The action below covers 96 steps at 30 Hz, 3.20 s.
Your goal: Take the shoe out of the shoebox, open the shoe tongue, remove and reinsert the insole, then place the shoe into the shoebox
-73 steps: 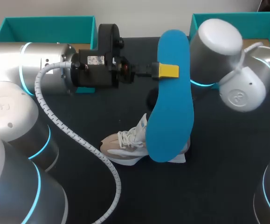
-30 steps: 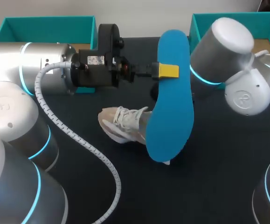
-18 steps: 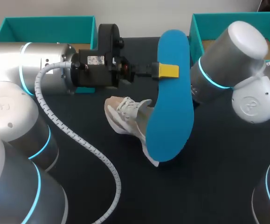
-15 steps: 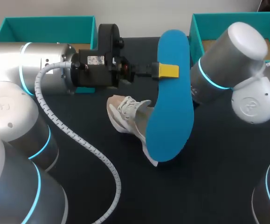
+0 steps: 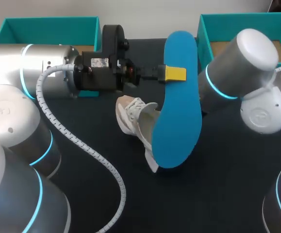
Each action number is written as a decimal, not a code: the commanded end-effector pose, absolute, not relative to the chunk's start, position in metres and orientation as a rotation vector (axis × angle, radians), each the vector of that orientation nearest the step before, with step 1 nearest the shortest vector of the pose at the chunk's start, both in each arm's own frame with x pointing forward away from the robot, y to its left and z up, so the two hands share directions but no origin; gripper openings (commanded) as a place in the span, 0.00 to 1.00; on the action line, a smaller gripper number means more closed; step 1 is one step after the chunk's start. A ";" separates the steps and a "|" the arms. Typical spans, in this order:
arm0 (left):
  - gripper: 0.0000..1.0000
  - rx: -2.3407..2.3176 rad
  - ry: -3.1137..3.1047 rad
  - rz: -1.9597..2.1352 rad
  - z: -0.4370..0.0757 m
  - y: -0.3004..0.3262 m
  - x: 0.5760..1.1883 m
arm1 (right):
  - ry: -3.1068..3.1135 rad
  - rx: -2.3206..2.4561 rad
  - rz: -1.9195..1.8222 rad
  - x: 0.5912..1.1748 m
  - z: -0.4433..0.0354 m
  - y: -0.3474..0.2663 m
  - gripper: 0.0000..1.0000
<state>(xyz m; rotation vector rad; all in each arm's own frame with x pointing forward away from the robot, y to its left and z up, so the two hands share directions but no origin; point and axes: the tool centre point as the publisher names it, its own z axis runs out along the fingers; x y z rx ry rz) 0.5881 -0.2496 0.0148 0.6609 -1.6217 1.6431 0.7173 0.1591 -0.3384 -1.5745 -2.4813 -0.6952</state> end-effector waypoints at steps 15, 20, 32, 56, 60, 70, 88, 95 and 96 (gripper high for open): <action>0.00 0.662 -1.620 1.644 0.014 -0.249 0.587 | -2.154 -2.033 -0.769 0.698 -0.343 0.170 0.00; 0.00 0.662 -1.620 1.644 0.014 -0.249 0.587 | -2.136 -2.034 -0.757 0.696 -0.345 0.166 0.00; 0.00 0.662 -1.620 1.644 0.014 -0.249 0.587 | -2.046 -2.126 -0.705 0.687 -0.353 0.158 0.00; 0.00 0.662 -1.620 1.644 0.014 -0.249 0.587 | -1.994 -2.164 -0.696 0.687 -0.367 0.153 1.00; 0.00 0.662 -1.620 1.644 0.014 -0.249 0.587 | -1.995 -2.158 -0.712 0.685 -0.358 0.152 1.00; 0.00 0.662 -1.620 1.644 0.014 -0.249 0.587 | -1.974 -2.095 -0.762 0.674 -0.327 0.142 1.00; 0.00 0.662 -1.620 1.644 0.014 -0.249 0.587 | -2.001 -1.957 -0.813 0.672 -0.312 0.140 1.00; 0.00 0.662 -1.620 1.644 0.014 -0.249 0.587 | -1.781 -1.869 -1.033 0.674 -0.291 0.135 1.00; 0.00 0.662 -1.620 1.644 0.014 -0.249 0.587 | -1.767 -1.869 -1.044 0.674 -0.288 0.134 1.00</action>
